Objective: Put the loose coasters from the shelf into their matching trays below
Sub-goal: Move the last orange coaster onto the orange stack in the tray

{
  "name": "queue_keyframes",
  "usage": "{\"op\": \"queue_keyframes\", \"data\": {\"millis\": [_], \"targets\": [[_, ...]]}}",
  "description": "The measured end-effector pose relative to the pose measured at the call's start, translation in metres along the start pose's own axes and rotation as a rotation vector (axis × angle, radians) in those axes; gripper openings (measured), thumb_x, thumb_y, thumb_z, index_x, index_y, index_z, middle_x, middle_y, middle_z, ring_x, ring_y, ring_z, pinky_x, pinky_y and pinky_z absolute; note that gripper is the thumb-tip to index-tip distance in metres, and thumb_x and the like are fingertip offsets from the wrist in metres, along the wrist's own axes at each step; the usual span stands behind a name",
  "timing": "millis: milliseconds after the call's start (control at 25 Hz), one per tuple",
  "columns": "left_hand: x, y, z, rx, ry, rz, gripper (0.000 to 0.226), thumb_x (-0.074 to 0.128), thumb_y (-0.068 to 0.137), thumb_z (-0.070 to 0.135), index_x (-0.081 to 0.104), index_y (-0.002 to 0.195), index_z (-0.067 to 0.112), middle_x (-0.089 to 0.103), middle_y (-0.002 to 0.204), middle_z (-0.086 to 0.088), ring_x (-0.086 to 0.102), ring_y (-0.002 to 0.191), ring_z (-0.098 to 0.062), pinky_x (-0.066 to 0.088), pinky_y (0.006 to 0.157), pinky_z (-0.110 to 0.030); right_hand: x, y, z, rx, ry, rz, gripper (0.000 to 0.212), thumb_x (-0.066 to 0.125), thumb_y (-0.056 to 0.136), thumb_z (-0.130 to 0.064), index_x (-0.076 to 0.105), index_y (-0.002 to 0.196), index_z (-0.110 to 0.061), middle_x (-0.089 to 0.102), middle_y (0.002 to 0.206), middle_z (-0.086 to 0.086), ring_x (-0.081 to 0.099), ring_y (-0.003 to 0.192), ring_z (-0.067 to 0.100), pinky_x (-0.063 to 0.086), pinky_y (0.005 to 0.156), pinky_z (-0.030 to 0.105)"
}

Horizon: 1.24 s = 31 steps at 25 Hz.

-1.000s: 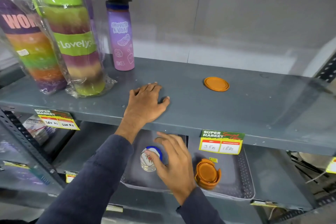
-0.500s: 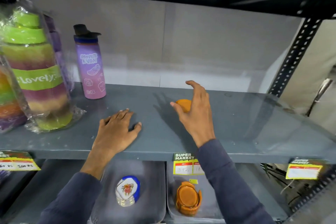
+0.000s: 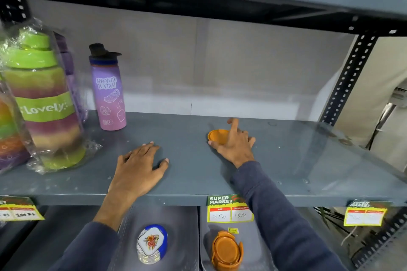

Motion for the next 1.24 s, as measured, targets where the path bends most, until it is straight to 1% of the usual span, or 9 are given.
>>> {"op": "queue_keyframes", "data": {"millis": [360, 440, 560, 680, 760, 800, 920, 1040, 1240], "targets": [[-0.001, -0.003, 0.001, 0.009, -0.036, 0.006, 0.058, 0.038, 0.094, 0.057, 0.037, 0.147, 0.033, 0.028, 0.160, 0.014, 0.021, 0.148, -0.005, 0.017, 0.116, -0.035, -0.107, -0.087, -0.078, -0.403, 0.356, 0.387, 0.084, 0.084, 0.065, -0.058, 0.036, 0.130, -0.033, 0.043, 0.130, -0.016, 0.037, 0.123, 0.014, 0.031, 0.095, 0.030], [0.000, -0.004, 0.002, 0.010, -0.038, 0.009, 0.059, 0.038, 0.094, 0.057, 0.037, 0.147, 0.032, 0.029, 0.160, 0.013, 0.021, 0.148, -0.005, 0.017, 0.117, -0.035, -0.143, -0.122, -0.095, -0.526, 0.400, 0.560, 0.084, 0.084, 0.065, -0.057, 0.038, 0.130, -0.030, 0.043, 0.131, -0.021, 0.044, 0.122, 0.019, 0.038, 0.097, 0.032], [-0.003, -0.002, 0.002, 0.009, -0.043, 0.029, 0.059, 0.040, 0.094, 0.056, 0.038, 0.147, 0.031, 0.031, 0.159, 0.012, 0.023, 0.148, -0.006, 0.017, 0.116, -0.035, -0.178, -0.153, -0.115, -0.656, 0.441, 0.686, 0.083, 0.087, 0.065, -0.053, 0.036, 0.126, -0.030, 0.048, 0.137, -0.019, 0.055, 0.120, 0.028, 0.047, 0.094, 0.051], [-0.003, -0.001, 0.002, 0.007, -0.051, 0.028, 0.059, 0.041, 0.094, 0.055, 0.039, 0.147, 0.031, 0.031, 0.159, 0.012, 0.023, 0.148, -0.006, 0.017, 0.117, -0.035, -0.185, -0.156, -0.116, -0.629, 0.478, 0.653, 0.082, 0.088, 0.066, -0.054, 0.037, 0.125, -0.027, 0.050, 0.135, -0.018, 0.060, 0.113, 0.026, 0.049, 0.089, 0.046], [-0.002, -0.002, 0.001, 0.005, -0.047, 0.019, 0.059, 0.041, 0.094, 0.056, 0.038, 0.147, 0.031, 0.030, 0.160, 0.012, 0.022, 0.148, -0.006, 0.016, 0.117, -0.035, -0.179, -0.151, -0.109, -0.569, 0.606, 0.571, 0.081, 0.086, 0.066, -0.057, 0.041, 0.125, -0.026, 0.053, 0.132, -0.020, 0.062, 0.108, 0.020, 0.050, 0.084, 0.035], [-0.001, -0.001, 0.001, 0.005, -0.045, 0.017, 0.059, 0.041, 0.094, 0.056, 0.037, 0.147, 0.032, 0.029, 0.160, 0.013, 0.021, 0.148, -0.006, 0.016, 0.117, -0.035, -0.173, -0.146, -0.103, -0.511, 0.790, 0.476, 0.080, 0.084, 0.066, -0.060, 0.041, 0.124, -0.025, 0.061, 0.130, -0.013, 0.063, 0.105, 0.019, 0.049, 0.084, 0.033], [0.000, 0.001, 0.000, 0.004, -0.041, 0.012, 0.058, 0.040, 0.093, 0.058, 0.038, 0.146, 0.033, 0.029, 0.160, 0.013, 0.021, 0.148, -0.005, 0.017, 0.117, -0.036, -0.140, -0.133, -0.100, -0.230, 1.621, -0.117, 0.089, 0.074, 0.074, -0.065, 0.046, 0.137, -0.009, 0.067, 0.127, 0.022, 0.062, 0.099, 0.025, 0.046, 0.086, 0.031], [0.001, 0.000, -0.001, -0.003, -0.029, 0.012, 0.058, 0.040, 0.093, 0.057, 0.038, 0.146, 0.033, 0.030, 0.160, 0.013, 0.022, 0.148, -0.006, 0.017, 0.117, -0.036, -0.123, -0.144, -0.123, -0.101, 2.040, -0.686, 0.081, 0.057, 0.091, -0.062, 0.048, 0.143, -0.001, 0.055, 0.139, 0.029, 0.057, 0.095, 0.028, 0.047, 0.087, 0.031], [-0.003, -0.002, 0.002, -0.007, -0.029, 0.017, 0.057, 0.042, 0.093, 0.057, 0.040, 0.145, 0.033, 0.031, 0.159, 0.011, 0.024, 0.148, -0.008, 0.019, 0.116, -0.036, -0.115, -0.148, -0.133, -0.105, 2.108, -0.833, 0.079, 0.049, 0.095, -0.064, 0.047, 0.143, -0.001, 0.054, 0.138, 0.029, 0.056, 0.098, 0.029, 0.048, 0.089, 0.032]]}}
Point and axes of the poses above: each hand's wrist, its own y-axis towards the middle knuckle, its own x-axis out of the palm, z = x × y, the point moved 7 cm from there along y, towards the middle knuckle
